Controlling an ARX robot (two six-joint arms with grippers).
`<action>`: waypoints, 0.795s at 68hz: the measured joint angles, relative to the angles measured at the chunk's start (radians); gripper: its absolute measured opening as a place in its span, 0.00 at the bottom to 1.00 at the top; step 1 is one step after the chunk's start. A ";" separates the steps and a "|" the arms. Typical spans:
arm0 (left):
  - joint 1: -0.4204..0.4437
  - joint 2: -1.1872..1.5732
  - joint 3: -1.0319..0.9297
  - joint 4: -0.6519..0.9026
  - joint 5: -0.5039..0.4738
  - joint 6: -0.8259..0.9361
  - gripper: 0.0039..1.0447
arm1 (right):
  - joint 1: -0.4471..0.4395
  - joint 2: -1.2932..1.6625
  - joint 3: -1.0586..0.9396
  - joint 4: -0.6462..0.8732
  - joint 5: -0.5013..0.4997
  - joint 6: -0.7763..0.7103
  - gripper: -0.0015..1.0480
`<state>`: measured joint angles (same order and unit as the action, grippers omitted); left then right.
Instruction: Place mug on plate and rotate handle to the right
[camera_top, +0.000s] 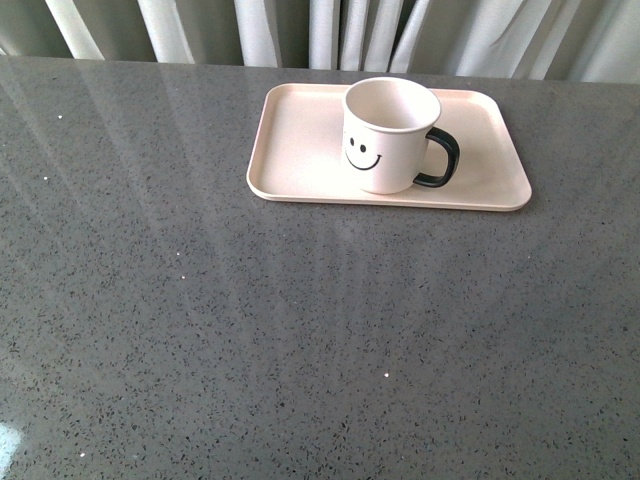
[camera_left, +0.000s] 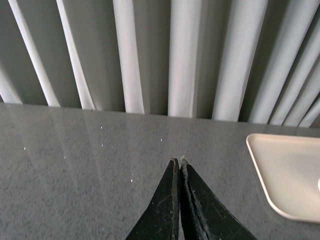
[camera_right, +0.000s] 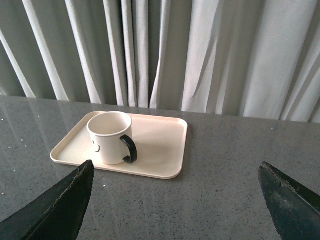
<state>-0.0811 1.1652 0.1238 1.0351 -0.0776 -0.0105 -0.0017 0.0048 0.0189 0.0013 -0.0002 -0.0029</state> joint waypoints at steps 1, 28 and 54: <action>0.001 -0.005 -0.005 -0.003 0.000 0.000 0.01 | 0.000 0.000 0.000 0.000 0.000 0.000 0.91; 0.077 -0.329 -0.091 -0.243 0.078 0.002 0.01 | 0.000 0.000 0.000 0.000 0.000 0.000 0.91; 0.077 -0.603 -0.110 -0.484 0.078 0.002 0.01 | 0.000 0.000 0.000 0.000 0.000 0.000 0.91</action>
<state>-0.0036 0.5621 0.0135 0.5514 0.0002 -0.0082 -0.0017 0.0048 0.0189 0.0013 0.0002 -0.0029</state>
